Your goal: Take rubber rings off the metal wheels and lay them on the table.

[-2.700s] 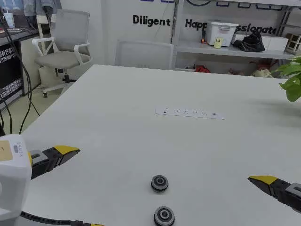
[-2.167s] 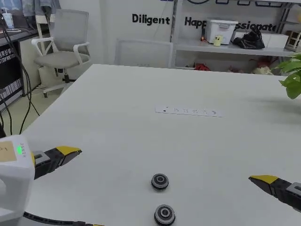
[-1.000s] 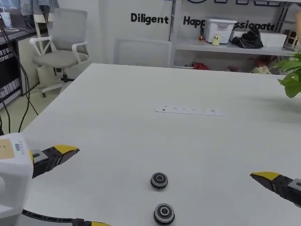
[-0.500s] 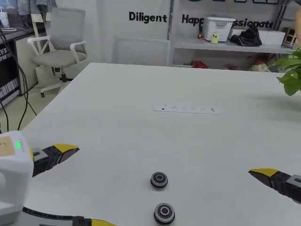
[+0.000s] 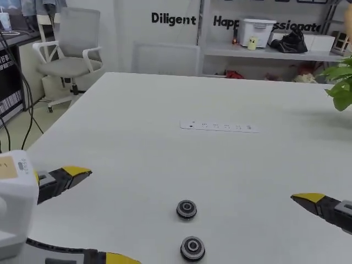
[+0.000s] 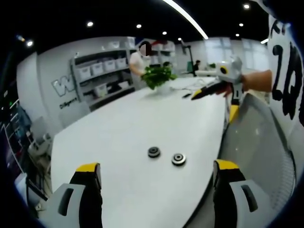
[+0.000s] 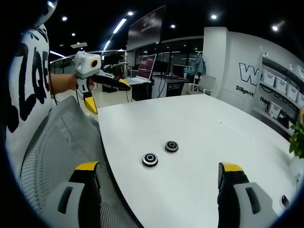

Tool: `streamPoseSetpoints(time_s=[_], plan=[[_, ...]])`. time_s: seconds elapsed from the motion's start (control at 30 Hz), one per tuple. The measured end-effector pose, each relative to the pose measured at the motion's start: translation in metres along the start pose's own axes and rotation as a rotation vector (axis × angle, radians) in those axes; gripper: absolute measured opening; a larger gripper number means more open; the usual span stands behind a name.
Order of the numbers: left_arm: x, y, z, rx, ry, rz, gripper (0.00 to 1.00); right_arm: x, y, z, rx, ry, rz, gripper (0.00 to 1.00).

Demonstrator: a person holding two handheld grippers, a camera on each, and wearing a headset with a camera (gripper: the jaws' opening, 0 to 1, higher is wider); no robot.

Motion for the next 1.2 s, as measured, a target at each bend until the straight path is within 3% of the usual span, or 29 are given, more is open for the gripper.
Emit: streamPoseSetpoints(time_s=[1.2], plan=[[-0.005,0.012,0.019,-0.005,-0.021,0.011,0.99,0.011,0.020,-0.015,0.014,-0.001,-0.022,0.98]])
Point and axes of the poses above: the centre of the closed fingertips' face, and the gripper's own axes: y roughly forward along the fingers, z roughly to its left, x roughly out of its top, the point moved 2 cm from there along -y, roughly backward along the fingers, and after that the axes turned 8 degrees about -x, right-handed, at the moved point
